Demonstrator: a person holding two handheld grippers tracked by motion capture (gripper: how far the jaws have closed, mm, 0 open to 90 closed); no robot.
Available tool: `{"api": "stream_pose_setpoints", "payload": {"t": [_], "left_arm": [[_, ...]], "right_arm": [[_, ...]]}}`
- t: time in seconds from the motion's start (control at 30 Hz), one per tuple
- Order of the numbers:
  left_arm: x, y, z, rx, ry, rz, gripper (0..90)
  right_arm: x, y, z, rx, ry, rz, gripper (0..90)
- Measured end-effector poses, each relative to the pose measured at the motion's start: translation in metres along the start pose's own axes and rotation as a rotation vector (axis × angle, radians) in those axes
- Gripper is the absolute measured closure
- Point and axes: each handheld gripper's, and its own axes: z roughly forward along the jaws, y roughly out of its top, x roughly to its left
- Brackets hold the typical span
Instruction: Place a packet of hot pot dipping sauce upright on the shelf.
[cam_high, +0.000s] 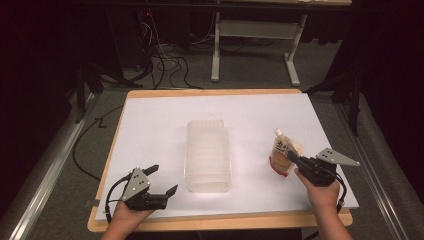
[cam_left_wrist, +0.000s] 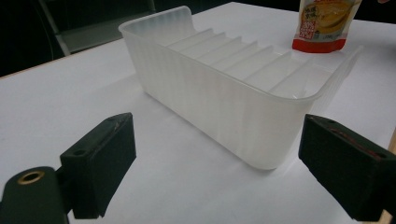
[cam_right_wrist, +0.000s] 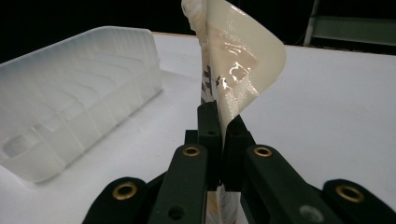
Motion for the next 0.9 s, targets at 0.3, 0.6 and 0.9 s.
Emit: {"api": "stream_pose_setpoints", "payload": {"t": [0.3,0.6,0.9], "left_arm": [[0.001,-0.004,-0.008,0.001,0.020,-0.010,11.7],[0.002,-0.006,-0.013,0.004,0.033,-0.014,11.7],[0.004,-0.007,-0.013,0.001,0.028,-0.015,11.7]], "right_arm": [[-0.010,0.004,0.002,0.002,0.045,-0.030,90.0],[-0.008,0.017,0.007,-0.040,0.199,-0.093,90.0],[0.005,0.037,0.016,-0.080,0.337,-0.130,90.0]]}}
